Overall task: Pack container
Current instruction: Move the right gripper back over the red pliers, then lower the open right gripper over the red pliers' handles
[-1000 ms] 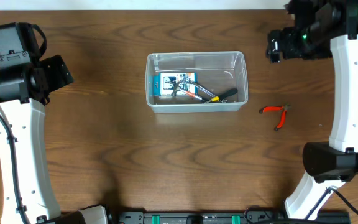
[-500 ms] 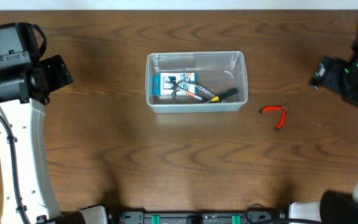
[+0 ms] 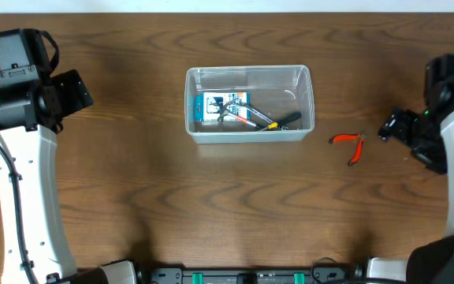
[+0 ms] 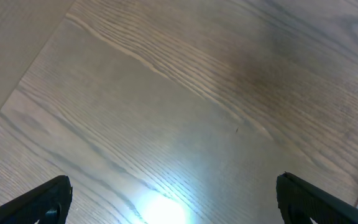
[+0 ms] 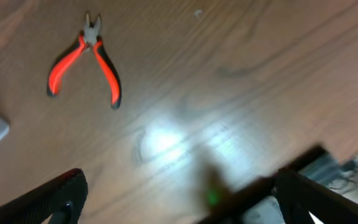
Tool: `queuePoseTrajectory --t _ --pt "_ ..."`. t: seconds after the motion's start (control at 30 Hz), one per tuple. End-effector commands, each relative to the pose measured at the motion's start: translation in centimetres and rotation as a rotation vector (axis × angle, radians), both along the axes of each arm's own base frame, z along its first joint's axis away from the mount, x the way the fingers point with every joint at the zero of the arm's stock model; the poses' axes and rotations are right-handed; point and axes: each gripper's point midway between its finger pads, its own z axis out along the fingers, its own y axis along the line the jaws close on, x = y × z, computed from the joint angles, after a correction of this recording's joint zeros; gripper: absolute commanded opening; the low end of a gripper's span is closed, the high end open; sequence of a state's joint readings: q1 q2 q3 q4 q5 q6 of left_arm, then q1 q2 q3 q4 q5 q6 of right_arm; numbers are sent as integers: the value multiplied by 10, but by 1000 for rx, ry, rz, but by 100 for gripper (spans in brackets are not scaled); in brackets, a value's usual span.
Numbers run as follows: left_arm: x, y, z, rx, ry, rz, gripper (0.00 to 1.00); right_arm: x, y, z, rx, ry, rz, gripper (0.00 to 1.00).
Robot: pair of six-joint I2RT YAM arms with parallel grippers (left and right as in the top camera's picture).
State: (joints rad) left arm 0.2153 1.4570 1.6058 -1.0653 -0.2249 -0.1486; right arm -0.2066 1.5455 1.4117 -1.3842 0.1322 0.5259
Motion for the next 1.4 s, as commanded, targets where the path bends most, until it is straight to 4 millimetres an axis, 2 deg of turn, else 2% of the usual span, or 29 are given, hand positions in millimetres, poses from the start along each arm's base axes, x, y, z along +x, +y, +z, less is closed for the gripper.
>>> queuePoseTrajectory --t 0.0,0.13,0.3,0.47,0.67,0.83,1.17,1.27,1.37 --pt "-1 4 1 20 9 -1 98 -4 1 -21 13 3 -104 99" --pt "-1 4 1 20 9 -1 98 9 -1 -49 6 -54 -111 99" --pt "-1 4 1 20 9 -1 98 12 2 -69 27 -79 -110 99" --pt "-1 4 1 20 9 -1 98 18 12 -75 86 -107 -103 99" --pt "-1 4 1 20 9 -1 98 32 7 -73 70 -168 -126 99" --pt "-1 4 1 20 9 -1 98 34 7 -76 77 -173 -193 99" --pt "-1 4 1 20 9 -1 98 32 14 -115 100 -50 -210 99" --pt "-1 4 1 20 9 -1 98 36 18 -126 106 -30 -197 99" --pt "-1 4 1 20 9 -1 98 44 22 -129 110 -26 -163 99"
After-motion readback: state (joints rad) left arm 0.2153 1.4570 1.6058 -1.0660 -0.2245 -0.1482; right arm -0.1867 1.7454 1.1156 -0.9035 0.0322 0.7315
